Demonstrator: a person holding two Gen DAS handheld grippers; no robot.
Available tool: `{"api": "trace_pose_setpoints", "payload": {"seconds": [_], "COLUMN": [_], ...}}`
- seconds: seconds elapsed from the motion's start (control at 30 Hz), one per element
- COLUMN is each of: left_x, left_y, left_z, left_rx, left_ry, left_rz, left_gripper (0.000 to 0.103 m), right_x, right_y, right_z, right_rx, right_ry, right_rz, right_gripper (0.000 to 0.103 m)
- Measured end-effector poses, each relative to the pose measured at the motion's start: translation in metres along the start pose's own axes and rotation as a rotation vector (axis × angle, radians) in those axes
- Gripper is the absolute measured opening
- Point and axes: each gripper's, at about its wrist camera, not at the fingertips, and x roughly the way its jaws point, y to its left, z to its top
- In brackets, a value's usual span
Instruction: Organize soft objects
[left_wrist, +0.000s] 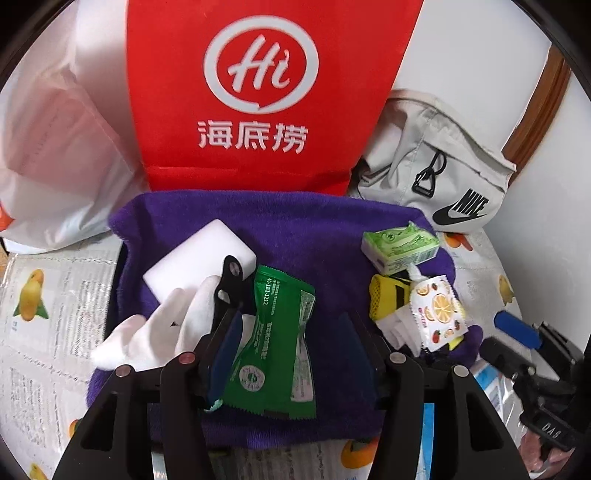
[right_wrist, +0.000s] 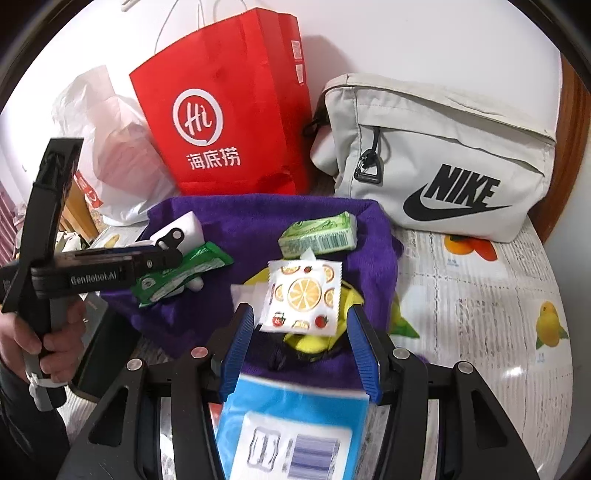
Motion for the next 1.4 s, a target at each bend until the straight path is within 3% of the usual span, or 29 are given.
{"api": "trace_pose_setpoints", "payload": {"seconds": [0.27,0.5,0.77,1.0,1.23,1.33,1.4], "left_x": [-0.054,-0.093,-0.123,-0.14,-0.146,-0.146,-0.146], "left_y": [0.007,0.022,0.049,0.08,0.102,0.107,0.109], "left_z": [-0.024,-0.062,-0.117,-0.164,-0.199,-0.206,-0.209], "left_rx": [-0.005,0.0,-0.067,-0.135,-0.19,-0.207,-0.216], "left_ry": [-0.09,-0.085,-0.07,-0.081,-0.067,-0.064,-0.064], "left_rz": [0.028,0.067,0.107,0.132,0.129,0.124,0.108], "left_gripper": [0.054,0.053,0.053,0.054,0.054,0.054,0.054], "right_x": [-0.035,-0.058,-0.067,-0.047,-0.014,-0.013,-0.012], "right_y": [0.025,0.052,0.087,0.128,0.146,0.157,0.16], "right_z": [-0.029,-0.062,-0.105,-0.143,-0.163,-0.169,-0.168], "right_rx": [-0.004,-0.009,-0.065,-0.218,-0.33,-0.406,-0.398], "right_ry": [-0.002,0.04,0.106,0.156,0.249,0.211,0.211], "right_rz": [0.033,0.064,0.1,0.184,0.148,0.128,0.142], "right_gripper": [0.052,0.052,0.052,0.052,0.051,0.051,0.039]}}
